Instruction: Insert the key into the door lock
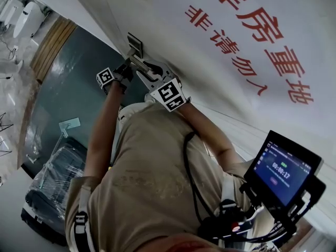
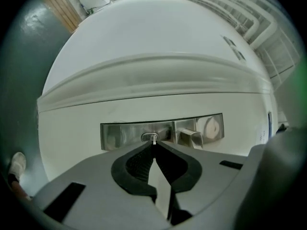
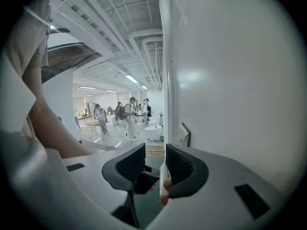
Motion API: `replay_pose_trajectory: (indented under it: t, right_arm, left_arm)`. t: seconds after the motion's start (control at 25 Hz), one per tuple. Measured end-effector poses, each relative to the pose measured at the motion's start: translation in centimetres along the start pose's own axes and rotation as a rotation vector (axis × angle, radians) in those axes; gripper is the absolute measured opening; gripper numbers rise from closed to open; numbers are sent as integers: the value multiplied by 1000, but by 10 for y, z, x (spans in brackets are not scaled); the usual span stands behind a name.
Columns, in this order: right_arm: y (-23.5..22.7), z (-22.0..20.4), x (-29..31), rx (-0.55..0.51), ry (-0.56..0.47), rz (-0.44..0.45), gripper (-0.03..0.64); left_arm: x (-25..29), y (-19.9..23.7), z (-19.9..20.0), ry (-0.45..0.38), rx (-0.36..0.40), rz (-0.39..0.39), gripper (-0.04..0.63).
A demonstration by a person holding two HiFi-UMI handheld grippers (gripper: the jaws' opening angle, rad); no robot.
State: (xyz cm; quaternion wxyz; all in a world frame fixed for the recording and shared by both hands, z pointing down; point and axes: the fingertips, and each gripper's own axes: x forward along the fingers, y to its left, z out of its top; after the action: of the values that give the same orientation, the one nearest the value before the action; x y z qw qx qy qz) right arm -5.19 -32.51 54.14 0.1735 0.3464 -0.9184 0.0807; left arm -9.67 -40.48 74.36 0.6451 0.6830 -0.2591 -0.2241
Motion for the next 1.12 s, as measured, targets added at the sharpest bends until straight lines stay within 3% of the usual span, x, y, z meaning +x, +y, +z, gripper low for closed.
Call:
replay_pose_trajectory:
  t: [0.36, 0.64, 0.72, 0.88, 1.12]
  right_arm:
    - [3, 0, -1, 9, 7, 13, 140]
    - [3, 3, 4, -2, 1, 21, 140]
    - [4, 3, 5, -11, 2, 25, 140]
    - [5, 4, 7, -12, 2, 34, 140]
    - [6, 5, 10, -31, 4, 44, 140]
  left_arm:
    - [-1, 2, -1, -31, -10, -10, 34]
    - [5, 9, 3, 49, 55, 58, 35]
    - [6, 6, 2, 41, 16, 45, 35]
    - [6, 6, 2, -52, -136, -19, 34]
    - [6, 5, 4, -50, -36, -11, 34]
